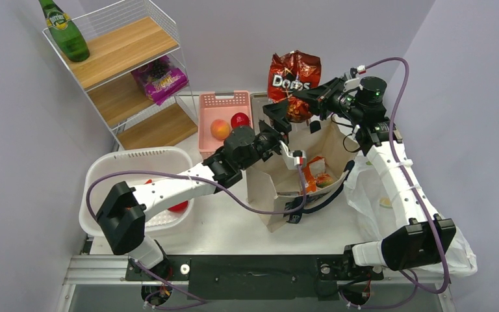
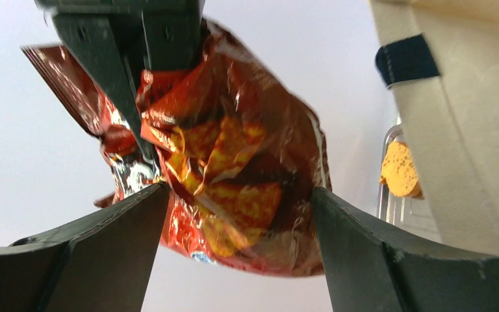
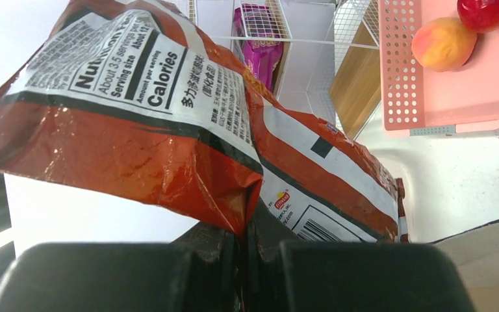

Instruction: Untie the knot of the grocery bags and take out the mixed food

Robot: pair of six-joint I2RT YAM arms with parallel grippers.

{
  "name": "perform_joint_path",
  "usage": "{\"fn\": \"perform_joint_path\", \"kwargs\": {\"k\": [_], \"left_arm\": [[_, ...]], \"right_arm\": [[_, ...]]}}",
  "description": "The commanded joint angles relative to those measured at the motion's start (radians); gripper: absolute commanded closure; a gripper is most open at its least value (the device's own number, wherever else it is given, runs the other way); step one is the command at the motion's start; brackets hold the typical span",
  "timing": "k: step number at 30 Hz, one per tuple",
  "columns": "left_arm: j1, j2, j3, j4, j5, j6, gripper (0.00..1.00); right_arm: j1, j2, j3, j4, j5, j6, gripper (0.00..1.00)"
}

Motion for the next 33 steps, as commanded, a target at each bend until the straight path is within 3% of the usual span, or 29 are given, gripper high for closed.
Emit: {"fn": "perform_joint_path", "kwargs": {"k": [1,4,8,11,13,15,17,19,23,29,33], "left_arm": [[-0.014,-0.05,0.009,-0.035,0.117,0.031,0.2],[-0.015,-0.037,0.021,-0.062,0.097,0.024,0.2],[-0.015,0.006,0.013,0.073,0.011,0.048,0.24],[-0.021,0.016,0.027,0.154,-0.008,0.056,0.46],[-0.026,0.005,0.044,0.166,-0.011,0.043,0.88],[-0.033,-0.014,0.046,0.167,-0.015,0.038,1.0],[-0.039,-0.039,0.036,0.159,-0.014,0.036,1.0],[-0.047,-0.069,0.022,0.134,-0.016,0.036,1.0],[-0.056,-0.145,-0.016,0.086,-0.036,0.025,1.0],[-0.049,-0.253,-0.039,0.015,-0.131,-0.027,1.0],[-0.016,-0.305,0.017,-0.078,-0.108,-0.187,1.0]], "right_arm": [[0.007,0.005,0.017,0.086,-0.036,0.045,1.0],[0.004,0.008,0.027,0.107,-0.045,0.058,1.0],[0.006,0.003,0.027,0.113,-0.059,0.061,1.0],[0.006,-0.002,0.01,0.106,-0.06,0.05,1.0],[0.007,-0.003,0.002,0.093,-0.053,0.039,1.0],[0.005,-0.005,-0.001,0.087,-0.046,0.026,0.99],[0.003,-0.009,0.0,0.083,-0.035,0.009,0.9],[-0.002,-0.009,0.008,0.08,-0.024,-0.01,0.65],[-0.033,-0.007,0.025,0.052,0.004,-0.065,0.35],[-0.086,0.0,0.031,0.028,0.022,-0.089,0.26],[-0.089,0.009,0.035,0.022,0.025,-0.095,0.25]]}}
